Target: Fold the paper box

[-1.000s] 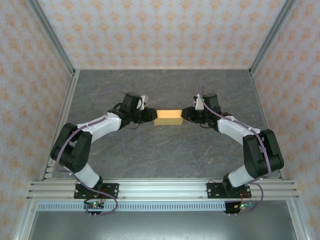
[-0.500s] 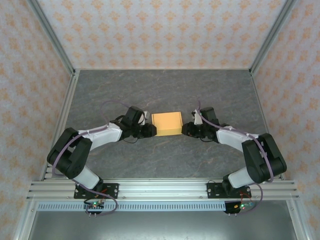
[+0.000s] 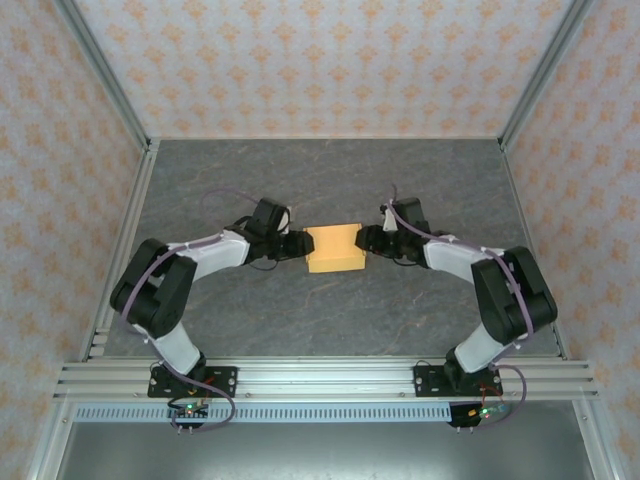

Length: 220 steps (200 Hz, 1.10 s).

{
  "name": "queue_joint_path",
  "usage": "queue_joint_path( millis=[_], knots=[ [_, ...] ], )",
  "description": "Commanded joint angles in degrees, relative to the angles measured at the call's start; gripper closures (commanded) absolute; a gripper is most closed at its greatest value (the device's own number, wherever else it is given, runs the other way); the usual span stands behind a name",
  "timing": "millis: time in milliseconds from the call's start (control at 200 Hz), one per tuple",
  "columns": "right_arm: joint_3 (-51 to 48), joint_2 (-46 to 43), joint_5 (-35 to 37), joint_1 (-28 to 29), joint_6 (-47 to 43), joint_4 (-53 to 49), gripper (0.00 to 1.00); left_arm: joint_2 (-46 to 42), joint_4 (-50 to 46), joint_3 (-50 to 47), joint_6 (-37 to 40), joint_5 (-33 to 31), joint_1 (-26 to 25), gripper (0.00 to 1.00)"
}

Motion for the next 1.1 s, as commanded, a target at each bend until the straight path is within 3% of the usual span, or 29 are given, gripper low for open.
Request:
queue_joint_path(
  millis=[0, 165, 260, 385, 530, 661, 1096],
  knots=[
    [1.5, 1.4, -1.6, 0.1, 1.5, 2.4, 0.54, 0.8, 1.3, 1.6, -1.5, 0.8, 0.0, 0.48],
    [2.3, 2.5, -1.2, 0.2, -1.1, 0.0, 0.54, 1.5, -1.2, 3.1, -0.5, -0.1, 0.0, 0.48],
    [2.5, -1.6, 4.4, 0.2, -6.1, -6.0, 0.53, -0.8, -4.0, 2.6, 1.7, -3.6, 0.0, 0.47],
    [0.7, -9.1, 9.3, 0.7, -12.7, -13.4, 0.39, -6.7, -6.4, 0.6, 5.7, -8.2, 0.1, 0.41],
    [-2.0, -12.6, 16.8, 6.2, -15.8, -17.0, 0.35, -7.6, -8.9, 4.6, 8.4, -9.4, 0.0, 0.37],
    [-3.1, -11.7, 22.4, 8.7, -14.7, -17.3, 0.35, -3.0, -12.4, 12.2, 12.5, -10.5, -0.4, 0.36],
    [-4.8, -4.3, 26.3, 13.2, -9.0, -9.1, 0.37, 20.7, -29.3, 41.5, 24.7, -5.2, -3.1, 0.38]
  ],
)
